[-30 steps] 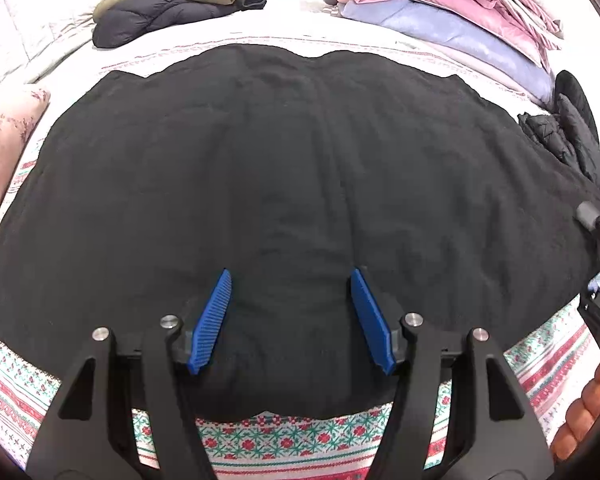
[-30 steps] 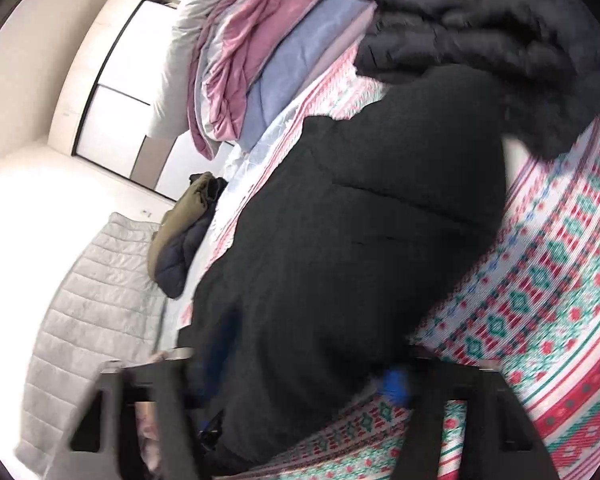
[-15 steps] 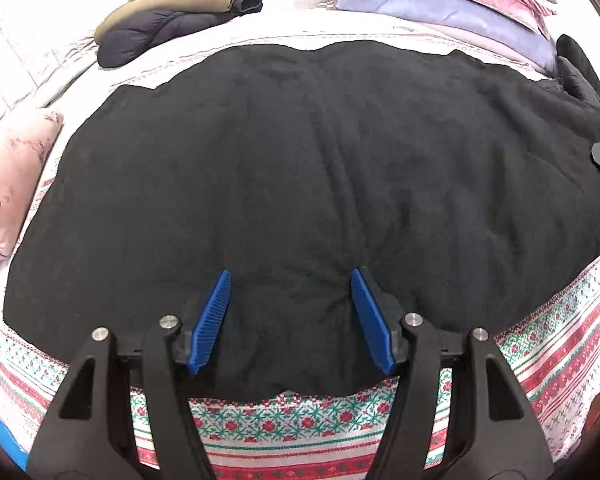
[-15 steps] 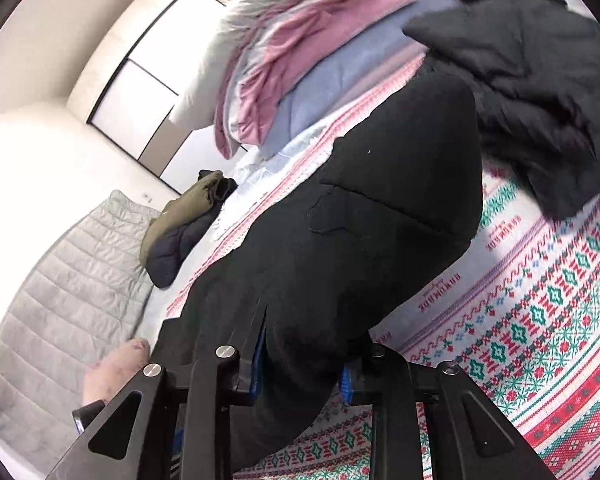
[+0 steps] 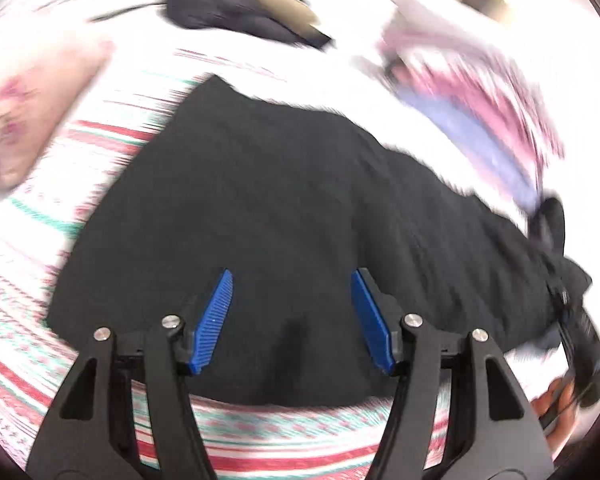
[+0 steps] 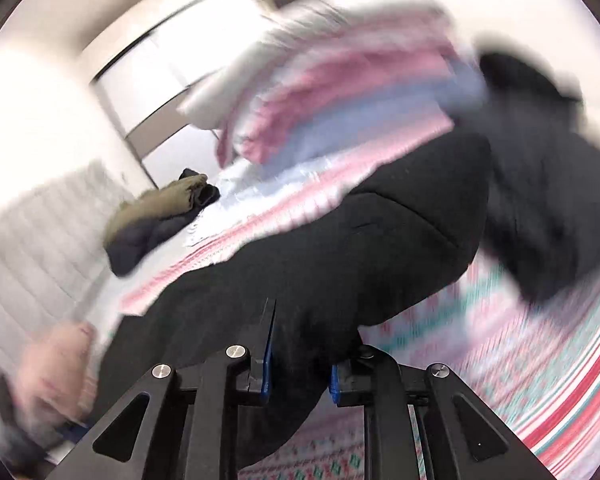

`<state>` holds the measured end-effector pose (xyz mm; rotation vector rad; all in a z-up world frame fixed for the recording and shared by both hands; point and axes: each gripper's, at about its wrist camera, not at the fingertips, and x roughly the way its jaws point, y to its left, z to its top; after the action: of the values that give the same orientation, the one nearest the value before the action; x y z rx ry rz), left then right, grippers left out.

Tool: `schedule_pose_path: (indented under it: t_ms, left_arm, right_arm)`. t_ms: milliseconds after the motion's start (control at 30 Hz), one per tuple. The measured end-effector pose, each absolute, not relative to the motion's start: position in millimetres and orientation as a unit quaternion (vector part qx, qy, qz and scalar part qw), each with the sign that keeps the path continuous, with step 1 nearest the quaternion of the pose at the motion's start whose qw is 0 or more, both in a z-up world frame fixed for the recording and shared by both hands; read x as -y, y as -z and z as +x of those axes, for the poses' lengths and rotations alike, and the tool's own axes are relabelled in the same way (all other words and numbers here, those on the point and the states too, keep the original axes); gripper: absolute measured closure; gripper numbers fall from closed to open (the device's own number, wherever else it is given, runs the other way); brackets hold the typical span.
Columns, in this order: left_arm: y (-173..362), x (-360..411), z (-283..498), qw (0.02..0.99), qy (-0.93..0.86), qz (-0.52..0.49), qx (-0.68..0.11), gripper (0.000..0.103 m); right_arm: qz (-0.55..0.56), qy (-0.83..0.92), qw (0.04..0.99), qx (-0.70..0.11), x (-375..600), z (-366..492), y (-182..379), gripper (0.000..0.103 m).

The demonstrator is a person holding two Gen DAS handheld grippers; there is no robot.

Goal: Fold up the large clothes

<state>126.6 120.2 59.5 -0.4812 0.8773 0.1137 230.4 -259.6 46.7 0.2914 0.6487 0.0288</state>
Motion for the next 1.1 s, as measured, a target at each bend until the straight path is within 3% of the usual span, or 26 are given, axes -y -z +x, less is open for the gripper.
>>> schedule_pose_path:
  t_ms: [167,267,433,533,600,700,767,833,933,1100]
  left_arm:
    - [-56.6,-224.9,95.7,0.845,-0.089,-0.378,-0.367,0.040]
    - [-51.6,-261.5,80.0,0.832,-0.093,-0.430,-0.339,0.040]
    - [-25.0,-310.6,52.3,0.779,-0.106,-0.539,-0.302,0.040]
    - [-17.4,-324.8,52.0,0.772,-0.120,-0.544,-0.307,0.040]
    - [-15.9,-323.9,54.1,0.775,-0.108,-0.533,-0.321,0.040]
    - [-16.6,-319.2,66.2,0.783,-0.074,-0.520,-0.334,0.040]
    - [-14.6,-312.0,71.5,0.784,-0.073,-0.502,-0.357,0.040]
    - [-11.2,-300.3,81.5,0.782,-0.069,-0.488,-0.383,0.040]
    - [-9.3,-282.7,94.8,0.781,-0.056,-0.465,-0.414,0.040]
    - [-16.2,-264.4,103.7,0.800,-0.089,-0.420,-0.420,0.040]
  right_arm:
    - [-0.183,-0.069,0.966,-0.167,85.7,191.8,-109.6,0.085]
    - [-0.333,-0.147,0.924,-0.116,-23.1,157.8,-101.5,0.085]
    - [-0.472,-0.262,0.825,-0.166,-148.3,126.1,-17.3,0.085]
    - [-0.472,-0.312,0.782,-0.260,-172.7,124.6,40.9,0.084]
    - [-0.476,-0.301,0.790,-0.243,-172.9,115.5,53.4,0.081]
    - [-0.476,-0.302,0.795,-0.223,-155.5,99.7,37.2,0.060]
    - [-0.463,-0.309,0.802,-0.214,-133.6,87.6,21.5,0.026]
    - [-0.471,-0.287,0.813,-0.185,-110.7,76.9,12.9,0.016]
    - [-0.516,-0.216,0.815,-0.150,-82.4,66.8,28.3,0.015]
    - [-0.519,-0.172,0.820,-0.170,-71.0,85.0,52.8,0.017]
